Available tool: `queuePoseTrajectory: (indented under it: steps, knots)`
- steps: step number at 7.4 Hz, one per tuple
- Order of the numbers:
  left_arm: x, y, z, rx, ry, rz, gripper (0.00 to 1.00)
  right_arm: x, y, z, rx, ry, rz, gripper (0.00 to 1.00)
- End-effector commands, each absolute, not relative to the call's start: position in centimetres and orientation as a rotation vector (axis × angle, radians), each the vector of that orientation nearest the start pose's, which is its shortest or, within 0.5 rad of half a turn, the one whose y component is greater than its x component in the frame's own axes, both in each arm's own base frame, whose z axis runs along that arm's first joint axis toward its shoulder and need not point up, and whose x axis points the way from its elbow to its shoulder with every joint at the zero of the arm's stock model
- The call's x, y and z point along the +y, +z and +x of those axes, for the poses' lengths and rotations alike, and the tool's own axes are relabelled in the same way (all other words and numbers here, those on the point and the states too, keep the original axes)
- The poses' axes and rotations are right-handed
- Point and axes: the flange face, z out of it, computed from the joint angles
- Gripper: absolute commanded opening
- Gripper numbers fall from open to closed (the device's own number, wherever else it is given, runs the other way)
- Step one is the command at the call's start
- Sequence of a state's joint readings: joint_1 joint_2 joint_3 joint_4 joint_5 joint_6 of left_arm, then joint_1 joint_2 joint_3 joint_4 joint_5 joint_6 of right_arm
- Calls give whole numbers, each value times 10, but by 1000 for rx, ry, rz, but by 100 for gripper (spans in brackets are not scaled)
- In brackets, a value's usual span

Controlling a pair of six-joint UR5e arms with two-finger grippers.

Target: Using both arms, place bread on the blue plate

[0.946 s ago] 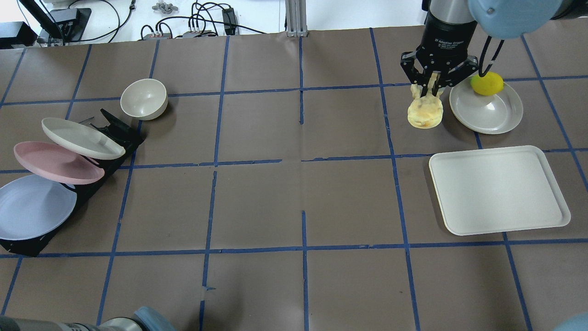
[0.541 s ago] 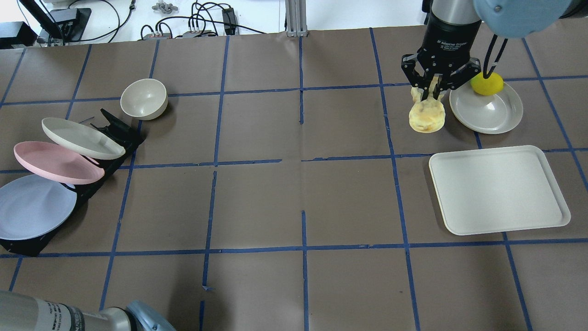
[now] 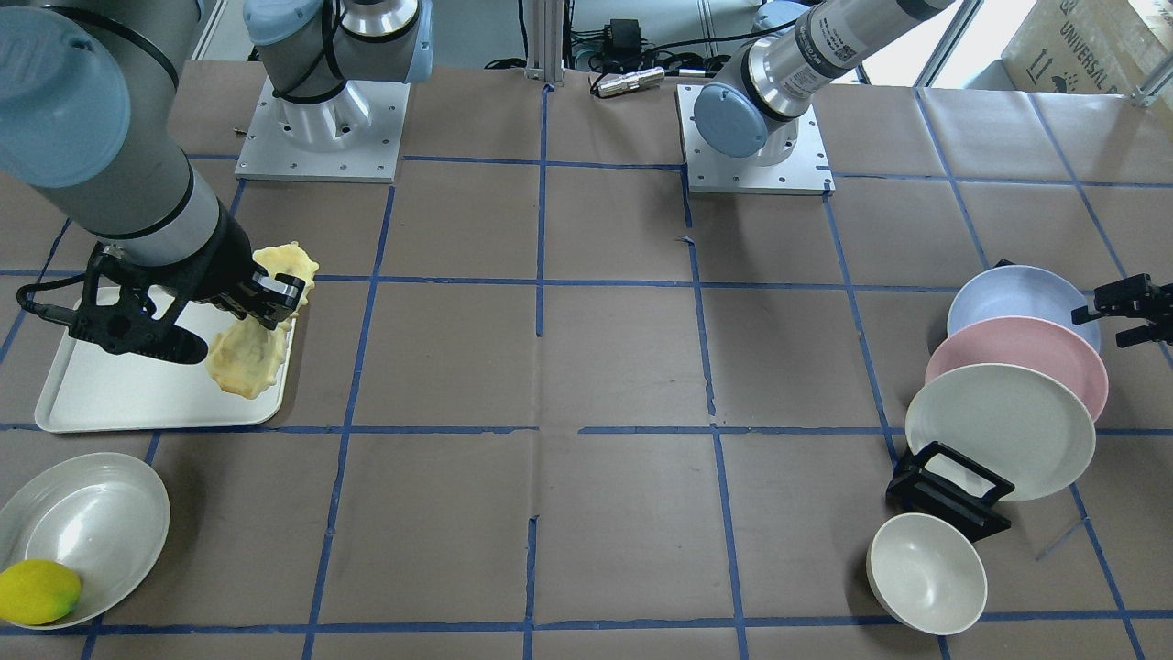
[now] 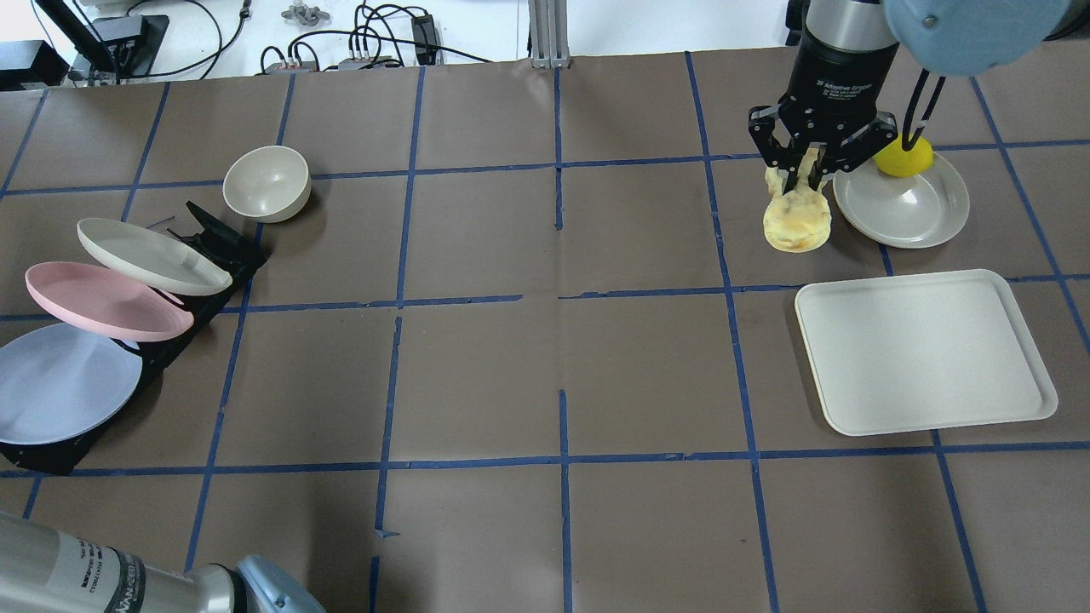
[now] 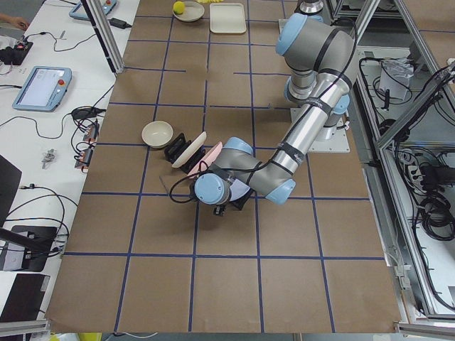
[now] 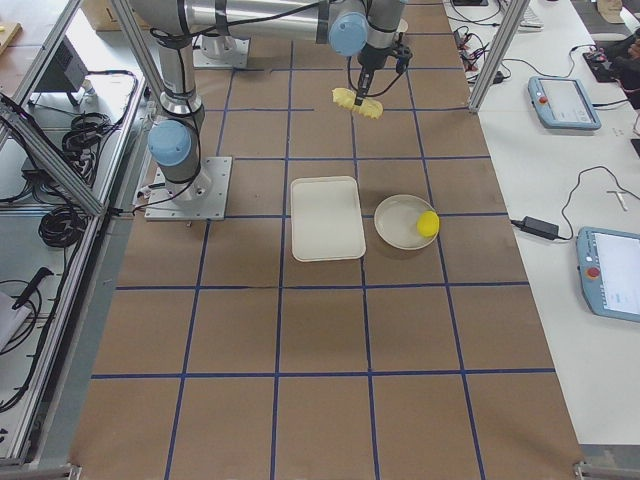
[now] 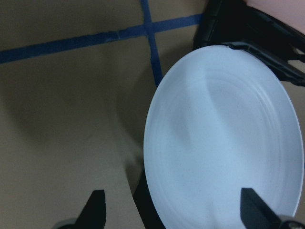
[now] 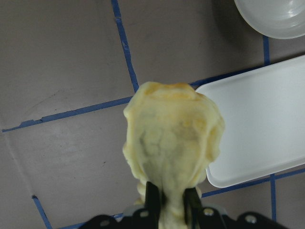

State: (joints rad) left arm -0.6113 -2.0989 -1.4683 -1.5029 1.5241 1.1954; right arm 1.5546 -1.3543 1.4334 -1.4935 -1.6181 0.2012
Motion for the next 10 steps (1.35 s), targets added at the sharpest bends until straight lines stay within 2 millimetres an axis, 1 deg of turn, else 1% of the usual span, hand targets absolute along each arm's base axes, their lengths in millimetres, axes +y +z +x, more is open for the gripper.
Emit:
queuePoseTrajectory:
  steps: [1, 2, 3, 4, 5, 6, 7, 9, 10]
  knots:
    - [-481, 224, 432, 3467, 250, 400, 89, -566, 436, 119, 3177, 235, 341, 29]
    - [-482, 215, 435, 3477, 261, 403, 85, -566, 435, 121, 3178, 237, 337, 29]
    - [-483, 213, 436, 3475, 268, 413, 82, -566, 436, 120, 3180, 232, 337, 29]
    - [-483, 208, 437, 3471, 272, 427, 67, -566, 436, 120, 3186, 234, 336, 29]
    - [-481, 210, 439, 3454, 301, 428, 39, -565, 436, 121, 3183, 234, 334, 29]
    - [-480, 212, 437, 3455, 324, 434, 23, -565, 436, 121, 3183, 234, 334, 29]
    - [-479, 217, 437, 3450, 320, 431, 14, -565, 436, 121, 3181, 234, 337, 29]
    - [-480, 240, 437, 3418, 284, 427, 12, -565, 436, 121, 3183, 234, 334, 30]
    - [-478, 256, 435, 3400, 270, 426, 11, -565, 436, 121, 3185, 234, 334, 30]
